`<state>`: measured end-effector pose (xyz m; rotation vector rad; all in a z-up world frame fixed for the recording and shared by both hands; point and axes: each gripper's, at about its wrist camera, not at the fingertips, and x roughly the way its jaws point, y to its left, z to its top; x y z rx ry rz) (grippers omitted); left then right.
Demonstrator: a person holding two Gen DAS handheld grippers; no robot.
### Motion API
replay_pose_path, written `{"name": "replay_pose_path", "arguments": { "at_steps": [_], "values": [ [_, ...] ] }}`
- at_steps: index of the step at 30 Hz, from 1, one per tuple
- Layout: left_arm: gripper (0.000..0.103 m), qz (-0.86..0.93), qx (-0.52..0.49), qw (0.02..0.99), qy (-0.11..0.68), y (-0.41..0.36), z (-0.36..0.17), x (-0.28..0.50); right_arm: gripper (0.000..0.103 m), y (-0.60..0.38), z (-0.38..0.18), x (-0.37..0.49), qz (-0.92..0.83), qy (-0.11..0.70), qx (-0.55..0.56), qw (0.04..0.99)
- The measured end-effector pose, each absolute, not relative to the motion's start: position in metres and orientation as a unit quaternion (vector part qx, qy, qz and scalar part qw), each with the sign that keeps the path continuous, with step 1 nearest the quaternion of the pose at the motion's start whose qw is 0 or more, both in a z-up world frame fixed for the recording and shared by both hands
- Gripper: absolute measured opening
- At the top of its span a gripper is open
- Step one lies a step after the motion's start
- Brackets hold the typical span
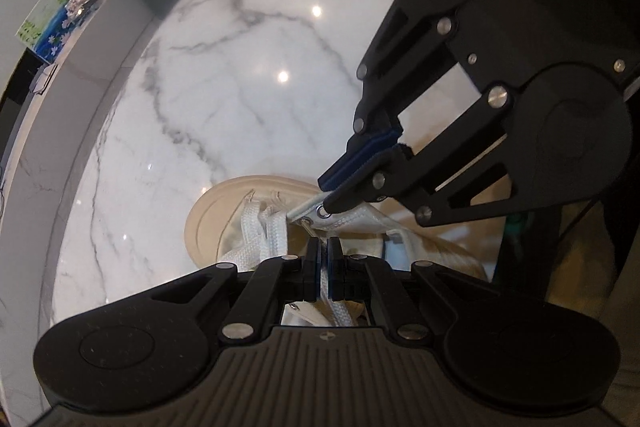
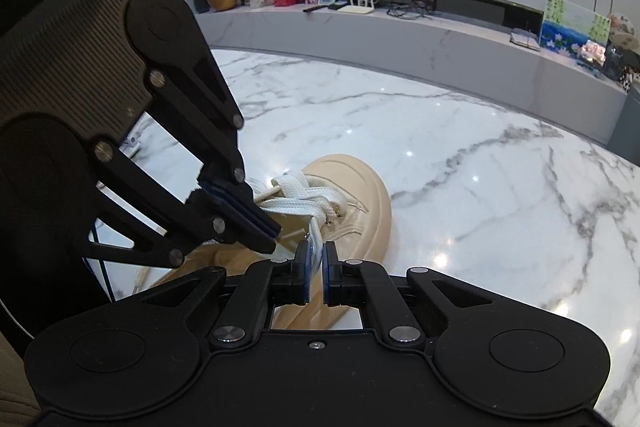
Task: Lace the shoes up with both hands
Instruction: 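Insert the lace tip into the next eyelet with the left gripper while the right gripper approaches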
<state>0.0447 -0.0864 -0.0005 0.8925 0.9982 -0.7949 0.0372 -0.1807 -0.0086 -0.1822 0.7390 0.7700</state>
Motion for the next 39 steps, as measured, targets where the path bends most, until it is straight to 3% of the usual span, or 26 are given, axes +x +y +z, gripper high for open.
{"name": "replay_pose_path", "arguments": {
  "at_steps": [25,34,39],
  "values": [
    [0.002,-0.365,0.417,0.711,0.433,-0.089,-0.002,0.055,0.004,-0.187,0.000,0.035,0.391,0.346,-0.098,0.847],
    [0.004,-0.370,0.400,0.721,0.427,-0.083,-0.003,0.058,0.005,-0.189,0.008,0.037,0.412,0.331,-0.164,0.833],
    [0.005,-0.371,0.389,0.729,0.423,-0.078,-0.003,0.058,0.005,-0.173,-0.004,0.047,0.434,0.311,-0.267,0.802]
  ]
}}
